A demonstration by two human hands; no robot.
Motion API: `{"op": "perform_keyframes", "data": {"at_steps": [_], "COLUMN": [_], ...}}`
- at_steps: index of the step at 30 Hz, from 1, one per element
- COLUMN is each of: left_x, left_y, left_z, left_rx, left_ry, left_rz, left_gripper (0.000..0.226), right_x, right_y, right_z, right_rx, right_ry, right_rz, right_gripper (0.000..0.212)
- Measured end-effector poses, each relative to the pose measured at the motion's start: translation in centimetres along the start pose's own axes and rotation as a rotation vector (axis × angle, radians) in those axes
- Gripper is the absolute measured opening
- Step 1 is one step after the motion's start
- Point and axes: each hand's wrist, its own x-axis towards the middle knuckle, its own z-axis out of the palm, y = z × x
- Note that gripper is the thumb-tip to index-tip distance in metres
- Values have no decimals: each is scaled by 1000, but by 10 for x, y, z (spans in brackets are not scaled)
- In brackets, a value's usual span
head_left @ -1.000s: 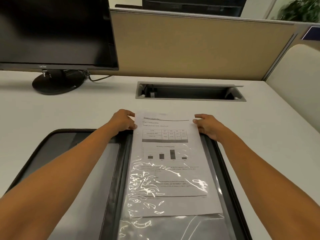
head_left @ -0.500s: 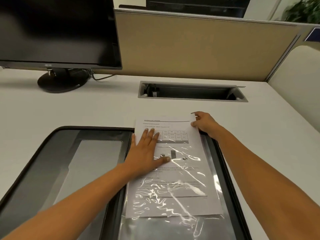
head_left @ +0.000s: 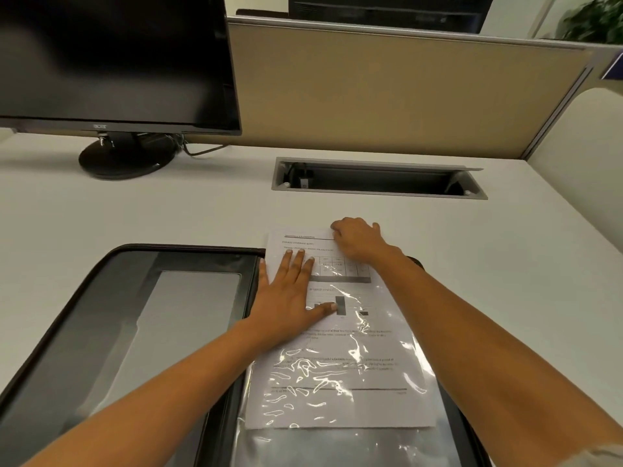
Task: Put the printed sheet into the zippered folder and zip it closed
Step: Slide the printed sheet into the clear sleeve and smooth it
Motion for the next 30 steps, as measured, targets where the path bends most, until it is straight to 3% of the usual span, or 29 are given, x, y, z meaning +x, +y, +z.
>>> {"op": "perform_keyframes", "data": {"at_steps": [7, 13, 30], "left_x": [2, 1, 4], "left_y": [2, 6, 8], "left_z": [1, -2, 0], "left_rx": [31, 45, 82], "left_ry": [-10, -16, 18], "left_rz": [-16, -45, -88], "left_gripper": [92, 104, 103], "right_x": [-18, -35, -72], "right_y": [6, 9, -6], "right_z": [-2, 3, 22], "right_rx": [69, 155, -125], "right_ry": [17, 78, 210], "right_rz": [-55, -105, -162], "right_gripper": [34, 32, 35]}}
